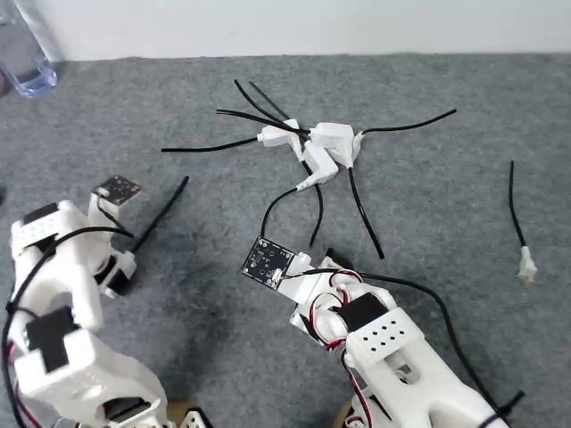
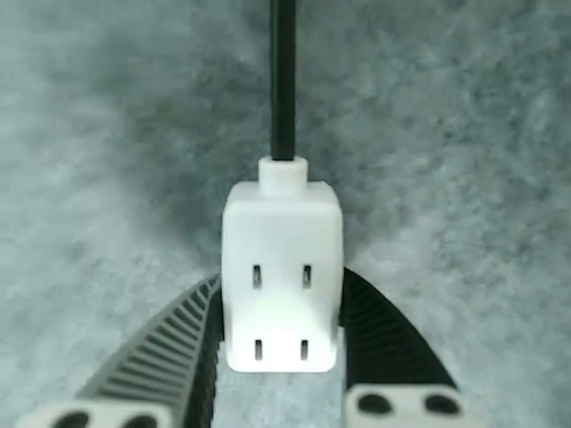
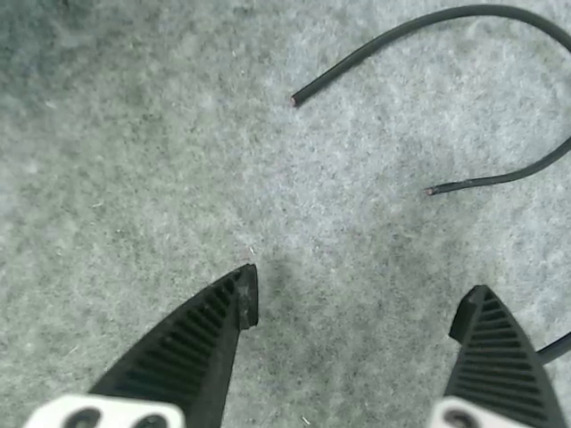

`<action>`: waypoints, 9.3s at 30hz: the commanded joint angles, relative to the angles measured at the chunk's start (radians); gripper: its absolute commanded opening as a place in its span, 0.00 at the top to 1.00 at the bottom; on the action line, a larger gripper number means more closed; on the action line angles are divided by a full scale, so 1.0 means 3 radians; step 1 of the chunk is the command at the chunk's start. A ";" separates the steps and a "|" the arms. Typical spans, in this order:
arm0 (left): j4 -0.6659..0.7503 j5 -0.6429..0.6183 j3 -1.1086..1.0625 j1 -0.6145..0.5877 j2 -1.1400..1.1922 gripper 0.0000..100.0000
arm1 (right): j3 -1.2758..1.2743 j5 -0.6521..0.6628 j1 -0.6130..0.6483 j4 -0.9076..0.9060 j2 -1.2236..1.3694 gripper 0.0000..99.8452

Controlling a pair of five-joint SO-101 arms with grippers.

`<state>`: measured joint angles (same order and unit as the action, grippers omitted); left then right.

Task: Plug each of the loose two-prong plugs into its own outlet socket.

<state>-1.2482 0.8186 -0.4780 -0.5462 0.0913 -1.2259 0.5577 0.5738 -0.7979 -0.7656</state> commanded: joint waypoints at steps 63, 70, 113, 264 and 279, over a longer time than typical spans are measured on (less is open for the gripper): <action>0.0992 -0.0322 -0.0100 0.4056 0.0041 0.99 | 0.1391 0.0348 -0.3557 -0.1987 -0.2519 0.66; 0.0736 -0.0317 0.0309 0.4117 0.0373 0.99 | 0.1386 0.0358 -0.3537 -0.1987 -0.2519 0.66; 0.0184 -0.0609 0.0386 0.4127 -0.0266 0.82 | 0.1079 0.0358 -0.3194 -0.1895 -0.2555 0.66; 0.2010 -0.2982 -0.3163 0.1539 -0.4312 0.70 | 0.4306 0.1187 -0.2151 -0.2069 0.3936 0.99; 0.2010 -0.2977 -0.3163 0.1539 -0.4312 0.70 | 0.4460 0.2435 -0.3158 -0.2284 0.2785 0.99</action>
<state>-0.6682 -0.0836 -1.4339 -0.0890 -1.1884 0.0614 1.2390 -0.3544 -1.4346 0.1626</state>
